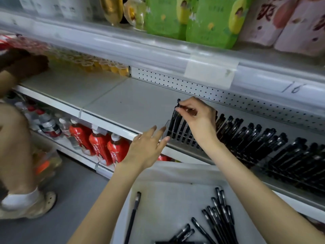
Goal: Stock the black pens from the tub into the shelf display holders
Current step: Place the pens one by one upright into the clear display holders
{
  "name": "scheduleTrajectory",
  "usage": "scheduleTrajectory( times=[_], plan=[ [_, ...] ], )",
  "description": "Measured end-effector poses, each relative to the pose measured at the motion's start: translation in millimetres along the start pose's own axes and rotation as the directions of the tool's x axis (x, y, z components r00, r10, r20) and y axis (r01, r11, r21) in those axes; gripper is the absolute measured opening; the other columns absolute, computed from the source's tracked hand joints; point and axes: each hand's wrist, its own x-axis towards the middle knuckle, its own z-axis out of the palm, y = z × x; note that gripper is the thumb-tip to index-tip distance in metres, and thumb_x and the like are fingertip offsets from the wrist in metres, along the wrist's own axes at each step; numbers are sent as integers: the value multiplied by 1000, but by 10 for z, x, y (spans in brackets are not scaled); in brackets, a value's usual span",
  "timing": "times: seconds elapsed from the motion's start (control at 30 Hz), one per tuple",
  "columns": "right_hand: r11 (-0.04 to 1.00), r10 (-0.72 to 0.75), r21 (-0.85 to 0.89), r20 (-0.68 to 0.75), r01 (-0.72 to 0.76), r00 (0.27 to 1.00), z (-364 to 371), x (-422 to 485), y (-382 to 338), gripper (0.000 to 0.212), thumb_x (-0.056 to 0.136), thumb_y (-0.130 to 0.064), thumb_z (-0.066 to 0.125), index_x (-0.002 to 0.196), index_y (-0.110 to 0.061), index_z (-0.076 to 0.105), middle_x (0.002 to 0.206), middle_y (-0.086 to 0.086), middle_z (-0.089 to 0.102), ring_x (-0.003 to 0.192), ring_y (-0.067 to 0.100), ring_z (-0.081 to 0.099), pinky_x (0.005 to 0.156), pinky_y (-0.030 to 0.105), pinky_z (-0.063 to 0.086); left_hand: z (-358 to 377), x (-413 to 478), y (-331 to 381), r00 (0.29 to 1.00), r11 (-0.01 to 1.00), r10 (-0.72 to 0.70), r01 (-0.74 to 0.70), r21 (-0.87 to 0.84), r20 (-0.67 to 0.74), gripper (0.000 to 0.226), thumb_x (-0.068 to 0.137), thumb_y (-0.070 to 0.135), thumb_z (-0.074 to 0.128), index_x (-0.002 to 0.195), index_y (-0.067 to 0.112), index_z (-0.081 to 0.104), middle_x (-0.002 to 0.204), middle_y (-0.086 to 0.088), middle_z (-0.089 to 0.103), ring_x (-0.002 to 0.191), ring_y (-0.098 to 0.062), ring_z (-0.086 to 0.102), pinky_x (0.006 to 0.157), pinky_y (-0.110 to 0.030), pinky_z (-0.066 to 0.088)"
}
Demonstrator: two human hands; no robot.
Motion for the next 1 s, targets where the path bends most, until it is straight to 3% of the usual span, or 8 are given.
scheduleTrajectory(
  times=[0.13, 0.33, 0.5, 0.63, 0.73, 0.8, 0.9, 1.0],
  plan=[
    [958, -157, -230, 78, 171, 984, 29, -31, 81, 8, 81, -12, 72, 85, -5, 69, 84, 7, 66, 74, 21, 63, 65, 39, 54, -3, -1, -2, 1000, 1000, 0, 0, -11, 1, 60, 95, 57, 13, 150, 32, 18, 155, -6, 24, 142, -22, 23, 116, -42, 18],
    [958, -155, -229, 102, 175, 983, -5, -39, 74, 11, 82, -11, 71, 90, -4, 68, 87, 8, 64, 76, 21, 62, 66, 41, 56, 3, -70, -52, 998, 1000, -12, 12, -7, -67, 62, 95, 56, 12, 149, 29, 22, 154, -5, 27, 142, -19, 23, 116, -41, 17],
    [964, -119, -224, 117, 143, 986, -62, -80, 39, 18, 81, -13, 71, 97, -5, 69, 94, 8, 62, 78, 17, 62, 70, 24, 49, 20, -309, -102, 995, 995, -57, 49, -88, -84, 64, 92, 58, 10, 149, 31, 23, 155, 0, 25, 143, -14, 17, 117, -40, 12],
    [986, -38, -159, 62, 47, 997, -209, -264, -69, 21, 82, -16, 71, 102, -9, 69, 92, 0, 59, 70, -2, 51, 74, 1, 39, 34, -606, -144, 984, 986, -111, 91, -141, -138, 73, 89, 68, 7, 147, 30, 28, 154, 3, 27, 142, -12, 18, 116, -44, 13],
    [999, 32, -25, 105, -29, 994, -259, -581, -172, 14, 78, -14, 75, 92, -14, 71, 82, -5, 62, 71, -5, 55, 72, 3, 39, 67, -875, -179, 962, 966, -147, 90, -243, -232, 72, 89, 63, 13, 147, 24, 31, 152, 1, 31, 142, -12, 20, 116, -38, 14],
    [985, 127, 70, 310, -156, 942, -182, -918, -207, 13, 76, -12, 76, 86, -18, 71, 80, -8, 65, 74, -1, 60, 71, 8, 43, 122, -1034, -177, 945, 909, -223, 113, -402, -239, 61, 97, 54, 26, 148, 21, 28, 153, 2, 28, 141, -10, 20, 113, -25, 11],
    [946, 256, -25, 670, -323, 697, 77, -1460, -166, 22, 74, -22, 78, 94, -23, 68, 88, -3, 67, 71, 6, 58, 70, 15, 45, 216, -1150, -146, 933, 757, -336, 187, -626, -129, 57, 99, 40, 35, 150, 18, 20, 153, 7, 25, 133, 2, 20, 102, -10, 11],
    [913, 362, -139, 712, -384, 602, 338, -1770, -46, 41, 71, -22, 82, 108, -14, 66, 89, 0, 60, 64, 1, 47, 67, 16, 40, 244, -1173, -141, 927, 623, -371, 211, -753, -47, 53, 99, 36, 39, 147, 19, 26, 139, 15, 34, 123, 7, 28, 94, -4, 19]
  ],
)
